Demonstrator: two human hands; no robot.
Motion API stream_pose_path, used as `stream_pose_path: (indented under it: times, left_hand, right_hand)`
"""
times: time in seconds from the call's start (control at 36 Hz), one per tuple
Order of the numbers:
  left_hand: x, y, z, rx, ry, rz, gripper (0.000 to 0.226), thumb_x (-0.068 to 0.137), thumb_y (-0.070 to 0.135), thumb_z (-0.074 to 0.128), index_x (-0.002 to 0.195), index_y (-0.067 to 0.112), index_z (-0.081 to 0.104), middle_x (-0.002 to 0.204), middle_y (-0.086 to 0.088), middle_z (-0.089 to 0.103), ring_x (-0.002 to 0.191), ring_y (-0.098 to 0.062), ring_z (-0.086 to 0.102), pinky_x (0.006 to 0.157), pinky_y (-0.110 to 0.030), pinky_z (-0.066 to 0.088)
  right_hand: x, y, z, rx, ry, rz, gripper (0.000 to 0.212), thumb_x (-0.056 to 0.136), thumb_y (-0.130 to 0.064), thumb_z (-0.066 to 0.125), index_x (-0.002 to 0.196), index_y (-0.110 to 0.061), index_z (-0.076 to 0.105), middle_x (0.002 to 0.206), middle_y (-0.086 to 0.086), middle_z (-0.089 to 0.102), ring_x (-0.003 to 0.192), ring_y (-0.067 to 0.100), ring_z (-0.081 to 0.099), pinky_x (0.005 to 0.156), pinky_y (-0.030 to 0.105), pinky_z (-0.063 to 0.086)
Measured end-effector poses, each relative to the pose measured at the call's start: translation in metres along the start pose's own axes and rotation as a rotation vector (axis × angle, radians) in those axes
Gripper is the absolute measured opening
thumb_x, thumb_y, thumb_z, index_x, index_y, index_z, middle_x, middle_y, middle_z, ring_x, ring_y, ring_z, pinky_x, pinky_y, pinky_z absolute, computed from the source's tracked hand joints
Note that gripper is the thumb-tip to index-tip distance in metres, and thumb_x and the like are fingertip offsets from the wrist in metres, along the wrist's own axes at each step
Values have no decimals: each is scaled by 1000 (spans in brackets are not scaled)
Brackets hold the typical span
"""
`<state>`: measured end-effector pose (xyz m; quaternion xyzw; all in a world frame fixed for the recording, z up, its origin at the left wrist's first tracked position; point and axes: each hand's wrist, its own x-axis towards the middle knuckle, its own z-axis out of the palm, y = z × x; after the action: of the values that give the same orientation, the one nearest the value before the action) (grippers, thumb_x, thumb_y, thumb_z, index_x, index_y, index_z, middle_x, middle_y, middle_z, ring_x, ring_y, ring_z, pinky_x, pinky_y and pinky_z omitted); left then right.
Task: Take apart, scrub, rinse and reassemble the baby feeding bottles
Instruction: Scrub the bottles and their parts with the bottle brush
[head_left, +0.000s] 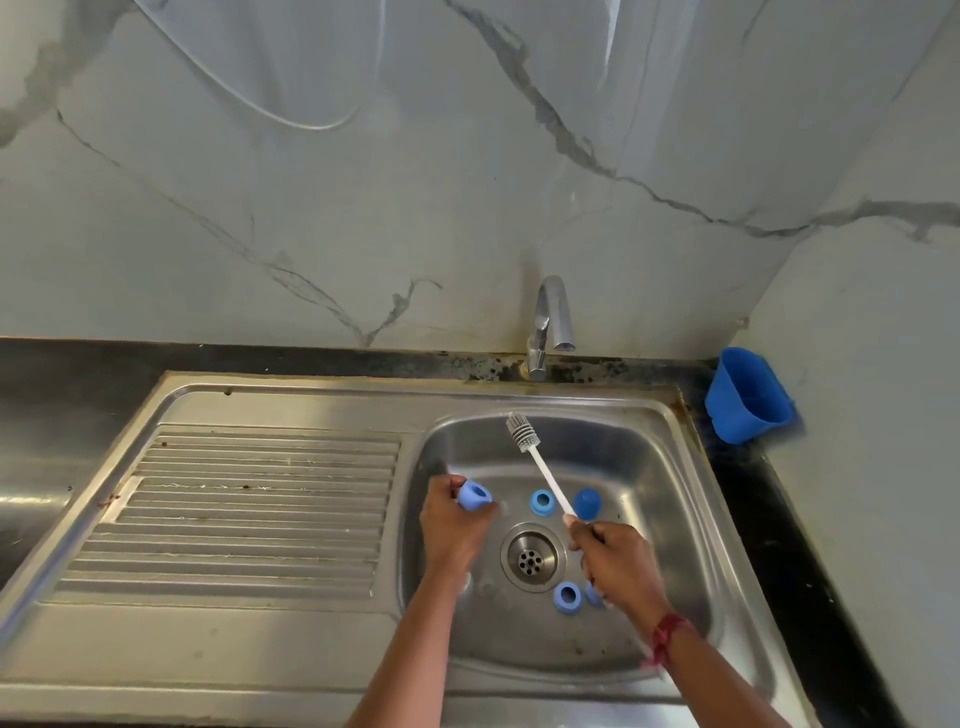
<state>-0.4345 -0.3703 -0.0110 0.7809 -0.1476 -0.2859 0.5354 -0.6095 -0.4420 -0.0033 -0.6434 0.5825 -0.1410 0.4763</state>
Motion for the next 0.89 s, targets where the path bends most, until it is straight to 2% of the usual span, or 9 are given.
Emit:
stream_pose_path:
  times: [0.08, 0.22, 0.39, 0.44, 0.53, 0.64, 0.69, 0.75, 0.89]
  left_hand:
    - [-1, -7, 8, 55, -81, -11, 32, 67, 11, 80, 87, 25, 59, 84, 7, 67, 74, -10, 65, 62, -22, 53]
    - [3, -18, 24, 109, -166, -14, 33, 70, 12, 81, 90, 24, 57, 85, 9, 66, 75, -5, 62, 55, -8, 40]
    - [9, -39, 48, 238, -286, -22, 47, 81, 8, 73, 124, 22, 60, 107, 5, 66, 95, -14, 65, 68, -7, 41]
    - [9, -42, 55, 342, -310, 12, 36, 82, 13, 71, 116, 24, 63, 107, 3, 69, 100, -16, 65, 77, -15, 43]
    - [10, -45, 65, 463, -358, 85, 18, 83, 17, 70, 98, 26, 64, 100, 2, 71, 93, -17, 64, 84, -25, 48]
    - [21, -63, 86, 609, -352, 214, 17, 69, 10, 75, 68, 22, 63, 65, 1, 61, 64, -23, 58, 65, -26, 43]
    - [25, -75, 98, 655, -324, 195, 11, 74, 13, 73, 82, 19, 69, 81, -2, 64, 77, -23, 58, 70, -27, 42]
    - [28, -83, 108, 648, -315, 117, 19, 80, 20, 69, 98, 24, 69, 99, -2, 59, 90, -23, 59, 76, -28, 46]
    - [41, -105, 137, 663, -381, 11, 9, 82, 15, 62, 79, 23, 63, 82, 6, 65, 80, -15, 61, 75, -25, 52]
  right_hand:
    - [5, -1, 5, 47, -20, 44, 55, 88, -57, 61, 71, -5, 67, 48, -2, 53, 44, 14, 45, 54, 35, 41]
    - [13, -1, 10, 121, -33, 103, 52, 89, -52, 62, 76, -2, 66, 48, 0, 52, 41, 14, 44, 50, 32, 40]
    - [26, -3, 15, 207, -28, 169, 43, 94, -37, 63, 83, 5, 66, 47, 2, 49, 38, 13, 40, 42, 24, 34]
    - [32, -1, 16, 231, -21, 199, 42, 94, -35, 63, 84, 6, 66, 47, 1, 48, 38, 13, 39, 41, 23, 33]
    - [40, 3, 16, 239, -3, 216, 43, 95, -33, 63, 83, 8, 64, 46, 2, 47, 37, 13, 37, 39, 22, 32]
    - [53, 13, 16, 223, 16, 229, 39, 96, -33, 62, 79, 1, 67, 46, 1, 47, 37, 13, 38, 39, 22, 33]
    - [59, 20, 16, 225, 16, 236, 40, 95, -34, 62, 79, 2, 66, 47, 1, 47, 41, 15, 40, 42, 25, 34]
    - [63, 27, 15, 223, 2, 239, 39, 95, -35, 62, 79, -1, 68, 48, 0, 48, 45, 16, 41, 42, 26, 34]
    - [73, 37, 12, 164, -15, 246, 38, 95, -38, 62, 79, -4, 70, 47, -2, 49, 45, 15, 45, 44, 27, 38]
